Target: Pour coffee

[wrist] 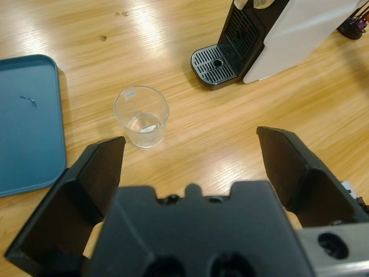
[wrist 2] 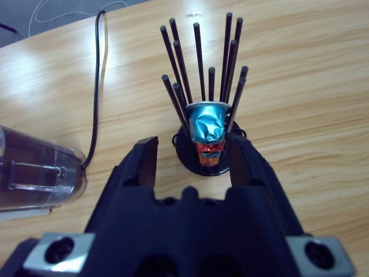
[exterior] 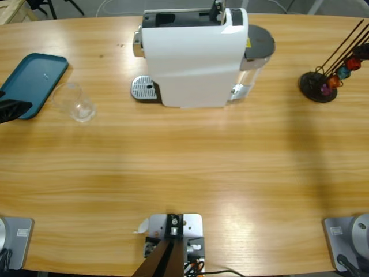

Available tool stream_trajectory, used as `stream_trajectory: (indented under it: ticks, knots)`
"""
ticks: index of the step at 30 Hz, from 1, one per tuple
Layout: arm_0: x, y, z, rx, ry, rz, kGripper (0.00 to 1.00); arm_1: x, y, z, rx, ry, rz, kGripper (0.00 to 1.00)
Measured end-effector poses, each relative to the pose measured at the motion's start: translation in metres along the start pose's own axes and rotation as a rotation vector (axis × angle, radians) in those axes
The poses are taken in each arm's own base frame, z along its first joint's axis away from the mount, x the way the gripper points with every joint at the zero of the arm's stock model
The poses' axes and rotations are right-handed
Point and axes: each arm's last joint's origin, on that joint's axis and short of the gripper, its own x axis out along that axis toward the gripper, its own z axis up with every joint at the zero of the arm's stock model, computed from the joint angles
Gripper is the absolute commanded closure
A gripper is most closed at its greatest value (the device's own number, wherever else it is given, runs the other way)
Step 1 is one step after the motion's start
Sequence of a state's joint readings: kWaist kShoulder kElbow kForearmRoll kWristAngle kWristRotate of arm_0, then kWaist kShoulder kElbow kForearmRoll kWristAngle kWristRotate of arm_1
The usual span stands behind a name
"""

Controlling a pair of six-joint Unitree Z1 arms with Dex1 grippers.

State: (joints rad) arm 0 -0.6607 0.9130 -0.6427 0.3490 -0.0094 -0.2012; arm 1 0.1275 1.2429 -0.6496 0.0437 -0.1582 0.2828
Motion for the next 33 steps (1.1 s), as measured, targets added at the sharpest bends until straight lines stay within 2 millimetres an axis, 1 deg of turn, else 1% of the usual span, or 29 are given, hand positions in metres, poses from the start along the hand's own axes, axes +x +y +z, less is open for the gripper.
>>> stream_trajectory:
  ticks: [12, 19, 21, 22, 23, 25, 26, 33]
  knots:
    - [0.000, 0.000, 0.000, 0.000, -0.002, 0.000, 0.004, 0.003, 0.000, 0.002, 0.001, -0.016, -0.011, 0.515]
    - [0.003, 0.000, 0.001, 0.000, 0.009, 0.003, 0.003, 0.011, 0.001, 0.002, -0.003, -0.001, -0.035, 0.541]
    - [0.003, 0.000, 0.001, 0.000, 0.010, 0.003, 0.004, 0.012, 0.000, 0.002, -0.003, -0.002, -0.042, 0.662]
    - [0.003, 0.000, 0.001, 0.000, 0.010, 0.003, 0.004, 0.012, 0.000, 0.002, -0.003, -0.004, -0.046, 0.668]
    - [0.003, 0.000, 0.001, 0.000, 0.010, 0.003, 0.004, 0.012, 0.000, 0.002, -0.003, -0.007, -0.049, 0.741]
    - [0.003, 0.000, 0.001, 0.000, 0.010, 0.003, 0.004, 0.012, 0.000, 0.002, -0.002, -0.011, -0.055, 0.969]
    - [0.003, 0.000, 0.001, 0.000, 0.010, 0.003, 0.004, 0.012, 0.000, 0.002, -0.002, -0.012, -0.057, 1.000]
    - [0.003, 0.000, 0.001, 0.000, 0.009, 0.003, 0.004, 0.013, -0.002, -0.001, -0.011, -0.006, -0.068, 1.000]
